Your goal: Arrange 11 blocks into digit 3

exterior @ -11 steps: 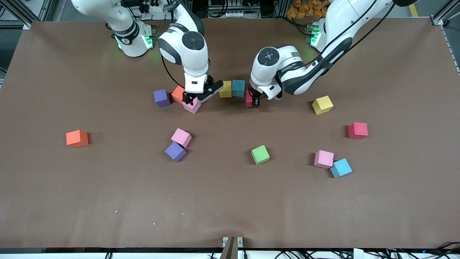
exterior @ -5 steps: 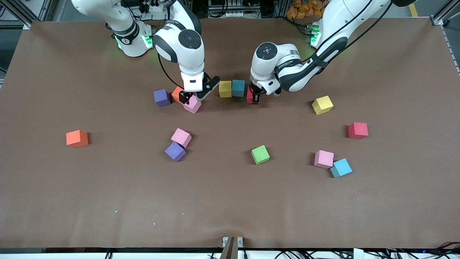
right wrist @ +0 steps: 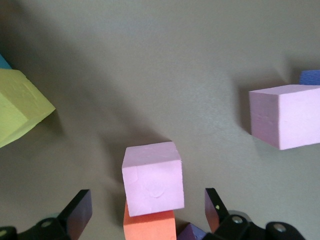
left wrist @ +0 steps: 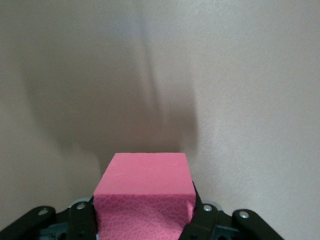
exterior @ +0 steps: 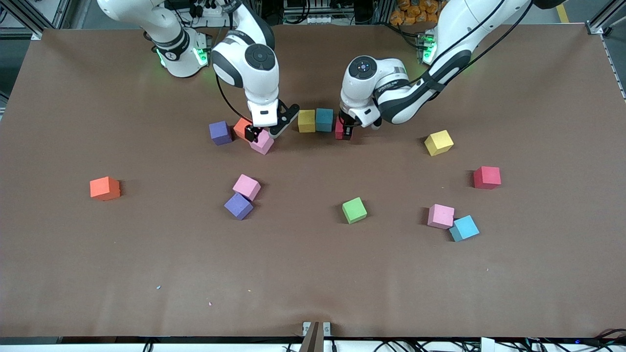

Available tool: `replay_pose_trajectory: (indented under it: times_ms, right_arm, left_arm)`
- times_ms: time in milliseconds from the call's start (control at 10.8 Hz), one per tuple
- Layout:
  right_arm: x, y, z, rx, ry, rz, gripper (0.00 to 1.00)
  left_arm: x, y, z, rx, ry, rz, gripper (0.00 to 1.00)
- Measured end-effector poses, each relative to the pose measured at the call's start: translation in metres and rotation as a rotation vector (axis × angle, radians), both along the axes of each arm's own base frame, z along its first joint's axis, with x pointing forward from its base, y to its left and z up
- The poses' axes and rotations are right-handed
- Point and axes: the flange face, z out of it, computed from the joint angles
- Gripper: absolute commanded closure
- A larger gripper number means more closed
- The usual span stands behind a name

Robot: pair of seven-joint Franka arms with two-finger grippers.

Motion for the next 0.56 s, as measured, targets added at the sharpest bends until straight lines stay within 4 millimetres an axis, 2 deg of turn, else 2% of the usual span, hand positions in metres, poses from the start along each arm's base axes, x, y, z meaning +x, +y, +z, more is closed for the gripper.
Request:
replay_pose_trajectory:
  times_ms: [278,555]
  right_arm:
    - [-0.002,0.002,-0.028,-0.005,0.023,0.027,0.00]
    - [-0.001,-0.002,-0.034,-0.013,0.036,0.065,0.00]
  left_arm:
    - [-0.002,-0.001,-0.001,0.000,0.003,0.003,0.78]
    - [-0.003,-0.002,-0.004,-0.010,0.015,0.009,0.77]
